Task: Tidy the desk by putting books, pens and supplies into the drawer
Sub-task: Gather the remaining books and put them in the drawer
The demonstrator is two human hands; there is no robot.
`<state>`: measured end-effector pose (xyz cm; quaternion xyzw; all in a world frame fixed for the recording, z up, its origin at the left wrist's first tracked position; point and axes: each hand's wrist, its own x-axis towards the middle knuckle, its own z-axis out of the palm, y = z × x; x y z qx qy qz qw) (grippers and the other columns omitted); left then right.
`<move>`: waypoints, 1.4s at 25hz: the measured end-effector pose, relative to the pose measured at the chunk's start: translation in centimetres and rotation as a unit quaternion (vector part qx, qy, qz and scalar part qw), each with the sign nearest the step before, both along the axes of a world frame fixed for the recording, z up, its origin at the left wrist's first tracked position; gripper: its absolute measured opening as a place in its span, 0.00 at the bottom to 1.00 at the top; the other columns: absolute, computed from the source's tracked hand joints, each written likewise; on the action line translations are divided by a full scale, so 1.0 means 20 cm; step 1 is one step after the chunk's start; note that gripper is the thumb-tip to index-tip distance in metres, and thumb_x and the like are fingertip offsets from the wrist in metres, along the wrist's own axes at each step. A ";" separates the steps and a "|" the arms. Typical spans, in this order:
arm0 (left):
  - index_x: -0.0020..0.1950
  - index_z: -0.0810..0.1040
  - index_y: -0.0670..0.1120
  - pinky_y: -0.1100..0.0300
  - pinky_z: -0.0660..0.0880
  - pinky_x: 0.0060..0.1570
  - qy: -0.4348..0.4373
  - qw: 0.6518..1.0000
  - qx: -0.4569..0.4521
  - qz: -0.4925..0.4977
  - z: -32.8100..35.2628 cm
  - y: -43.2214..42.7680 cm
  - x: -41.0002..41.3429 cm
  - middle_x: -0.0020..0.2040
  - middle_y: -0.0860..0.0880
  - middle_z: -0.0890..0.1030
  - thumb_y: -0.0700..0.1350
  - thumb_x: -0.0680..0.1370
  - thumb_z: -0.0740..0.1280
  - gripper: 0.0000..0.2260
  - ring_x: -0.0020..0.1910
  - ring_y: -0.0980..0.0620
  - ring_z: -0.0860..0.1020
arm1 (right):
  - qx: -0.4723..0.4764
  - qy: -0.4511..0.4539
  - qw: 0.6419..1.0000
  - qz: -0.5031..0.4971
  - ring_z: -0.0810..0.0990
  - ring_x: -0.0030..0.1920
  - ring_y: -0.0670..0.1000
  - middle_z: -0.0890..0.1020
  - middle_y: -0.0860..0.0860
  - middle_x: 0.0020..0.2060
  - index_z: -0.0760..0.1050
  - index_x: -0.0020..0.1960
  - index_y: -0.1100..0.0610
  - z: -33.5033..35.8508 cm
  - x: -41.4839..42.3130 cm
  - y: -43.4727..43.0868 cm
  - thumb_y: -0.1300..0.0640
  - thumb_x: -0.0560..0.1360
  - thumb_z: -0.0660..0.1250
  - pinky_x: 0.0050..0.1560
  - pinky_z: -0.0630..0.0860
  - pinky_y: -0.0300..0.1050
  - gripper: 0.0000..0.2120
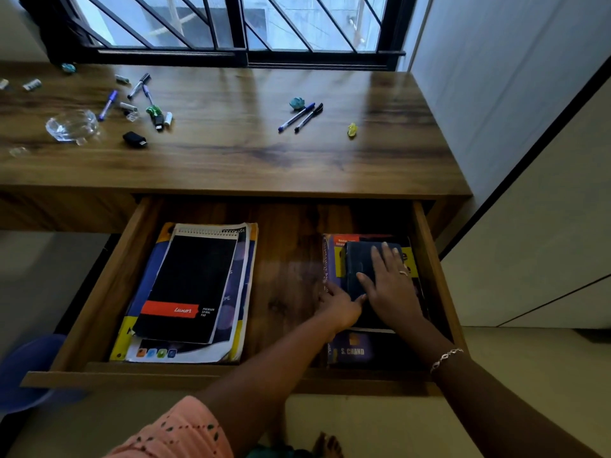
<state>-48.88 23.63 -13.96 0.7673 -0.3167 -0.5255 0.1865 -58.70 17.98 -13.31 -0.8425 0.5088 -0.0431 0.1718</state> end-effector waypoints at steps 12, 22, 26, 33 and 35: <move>0.76 0.52 0.47 0.45 0.54 0.72 -0.205 0.959 -0.127 -0.150 -0.02 0.20 0.24 0.78 0.45 0.50 0.54 0.79 0.58 0.29 0.76 0.46 0.45 | -0.055 0.057 0.997 0.003 0.44 0.76 0.57 0.49 0.58 0.76 0.51 0.76 0.57 -0.05 0.03 0.04 0.43 0.80 0.45 0.74 0.43 0.55 0.29; 0.77 0.50 0.45 0.50 0.46 0.74 -0.410 0.880 -0.176 -0.164 0.00 0.57 0.54 0.78 0.44 0.48 0.56 0.81 0.51 0.27 0.76 0.46 0.39 | -0.003 -0.026 0.986 0.163 0.46 0.76 0.57 0.49 0.57 0.76 0.53 0.75 0.55 0.07 0.38 0.51 0.48 0.80 0.55 0.74 0.50 0.51 0.27; 0.76 0.52 0.43 0.52 0.46 0.74 -0.407 0.875 -0.196 -0.175 0.01 0.72 0.54 0.77 0.43 0.51 0.55 0.77 0.42 0.30 0.75 0.46 0.37 | -0.008 -0.036 0.990 0.139 0.48 0.75 0.57 0.53 0.59 0.75 0.57 0.74 0.55 0.06 0.43 0.73 0.42 0.77 0.45 0.73 0.45 0.50 0.30; 0.75 0.56 0.41 0.49 0.49 0.74 -0.415 0.854 -0.268 -0.164 -0.02 0.84 0.55 0.76 0.41 0.57 0.57 0.72 0.32 0.37 0.77 0.44 0.45 | -0.060 -0.054 0.990 0.114 0.58 0.73 0.58 0.63 0.59 0.71 0.64 0.70 0.58 0.04 0.43 0.85 0.42 0.74 0.40 0.72 0.54 0.51 0.33; 0.75 0.57 0.41 0.48 0.49 0.74 -0.411 0.851 -0.287 -0.156 -0.03 0.84 0.55 0.76 0.40 0.57 0.56 0.74 0.34 0.35 0.77 0.44 0.47 | -0.076 -0.060 0.990 0.104 0.64 0.71 0.61 0.68 0.61 0.69 0.67 0.69 0.59 0.03 0.43 0.86 0.43 0.74 0.43 0.69 0.61 0.55 0.31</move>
